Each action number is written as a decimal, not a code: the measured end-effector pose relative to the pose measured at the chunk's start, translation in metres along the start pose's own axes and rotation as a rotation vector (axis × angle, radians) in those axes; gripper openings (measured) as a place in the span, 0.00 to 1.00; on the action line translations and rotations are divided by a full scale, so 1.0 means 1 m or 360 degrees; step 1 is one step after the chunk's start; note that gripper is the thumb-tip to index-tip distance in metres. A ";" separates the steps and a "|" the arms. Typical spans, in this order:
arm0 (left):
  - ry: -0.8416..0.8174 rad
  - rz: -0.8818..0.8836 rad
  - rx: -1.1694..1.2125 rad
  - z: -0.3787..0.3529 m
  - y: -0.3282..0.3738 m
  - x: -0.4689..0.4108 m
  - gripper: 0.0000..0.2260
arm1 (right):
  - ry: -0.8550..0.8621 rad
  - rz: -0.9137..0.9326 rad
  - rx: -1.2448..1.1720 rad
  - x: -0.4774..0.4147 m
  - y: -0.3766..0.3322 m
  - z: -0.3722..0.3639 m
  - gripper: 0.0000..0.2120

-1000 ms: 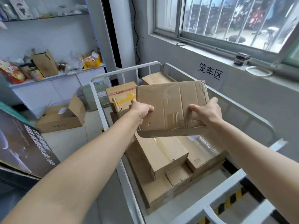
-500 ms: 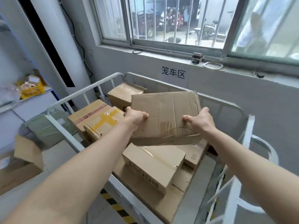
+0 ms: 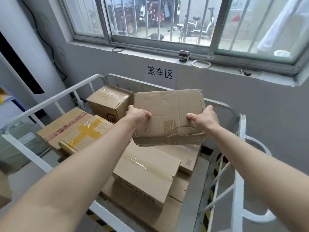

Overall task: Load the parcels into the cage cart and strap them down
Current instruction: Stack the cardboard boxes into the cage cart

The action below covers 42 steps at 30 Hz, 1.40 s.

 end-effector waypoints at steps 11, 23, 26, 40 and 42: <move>-0.0286 -0.0028 -0.0206 -0.006 0.023 -0.157 0.40 | 0.0173 -0.0320 0.0039 -0.076 0.002 -0.099 0.30; -0.0483 0.0116 -0.0566 -0.043 -0.023 -0.299 0.29 | 0.0119 -0.0734 0.0087 -0.137 0.074 -0.220 0.28; -0.0529 0.0181 -0.0590 -0.060 -0.043 -0.323 0.29 | 0.0102 -0.0811 0.0124 -0.149 0.098 -0.240 0.27; -0.0692 0.0206 -0.0611 -0.096 -0.108 -0.372 0.26 | -0.0068 -0.1079 0.0133 -0.162 0.180 -0.305 0.27; -0.0714 0.0192 -0.0591 -0.095 -0.111 -0.370 0.29 | -0.0087 -0.1082 0.0129 -0.157 0.184 -0.306 0.27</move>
Point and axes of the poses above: each hand's wrist, its own x-axis away from the middle knuckle, its own z-axis out of the back of the hand, y = z × x, the point moved 9 cm from there along -x, towards the middle knuckle, and after that the axes turned 7 degrees about z, right-handed, at the moved point
